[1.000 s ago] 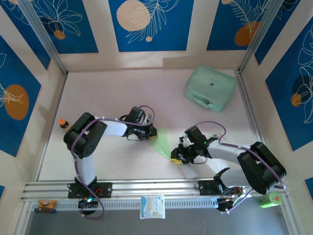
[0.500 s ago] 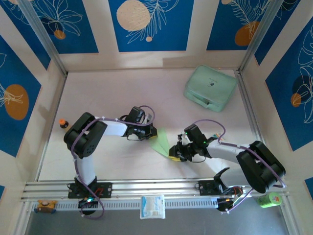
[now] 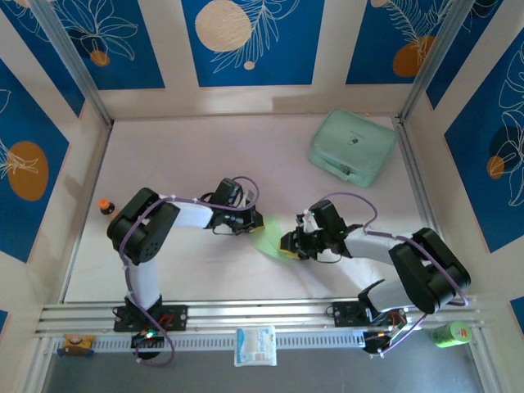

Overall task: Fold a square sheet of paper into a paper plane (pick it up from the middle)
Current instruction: Turn over the paper at the center of the table.

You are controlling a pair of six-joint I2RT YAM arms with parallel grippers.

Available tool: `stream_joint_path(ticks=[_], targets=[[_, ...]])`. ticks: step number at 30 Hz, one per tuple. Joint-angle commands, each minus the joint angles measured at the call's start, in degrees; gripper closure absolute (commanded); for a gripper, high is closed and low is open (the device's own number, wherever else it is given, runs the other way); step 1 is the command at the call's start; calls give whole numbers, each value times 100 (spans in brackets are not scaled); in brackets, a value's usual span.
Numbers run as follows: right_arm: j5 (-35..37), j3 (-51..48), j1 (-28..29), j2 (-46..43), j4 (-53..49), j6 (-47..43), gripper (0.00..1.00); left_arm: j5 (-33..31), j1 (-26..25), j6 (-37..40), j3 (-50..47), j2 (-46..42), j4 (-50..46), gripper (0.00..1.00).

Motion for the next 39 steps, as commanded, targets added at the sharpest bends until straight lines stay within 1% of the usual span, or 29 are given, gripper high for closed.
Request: stream_joint_path(ticks=[1, 7, 10, 15, 19, 22, 25, 30, 37, 39], targets=[[-302, 75, -55, 146, 203, -136, 71, -194, 35, -47, -180, 177, -200, 92], [-325, 63, -108, 220, 233, -164, 78, -174, 35, -55, -183, 149, -196, 91], [-346, 54, -125, 219, 203, -190, 83, -93, 35, -135, -247, 87, 23, 90], [-323, 60, -134, 142, 77, -269, 91, -84, 36, -178, -267, -274, 138, 81], [-241, 128, -135, -30, -90, -372, 93, -185, 36, -101, -258, -675, 22, 75], [82, 301, -104, -323, -625, -605, 93, -370, 40, 76, -258, -1053, -210, 73], [483, 460, -32, -729, -1104, -884, 94, -558, 35, 357, -197, -1429, -573, 73], [1160, 758, 148, -1266, -1763, -1321, 94, -1126, 40, 810, -248, -2115, -1072, 72], [1806, 1192, 370, -1412, -2375, -1622, 94, -1803, 45, 1250, -367, -2941, -1503, 72], [2189, 1426, 522, -1381, -2718, -1783, 94, -2113, 44, 1334, -468, -3265, -1587, 70]])
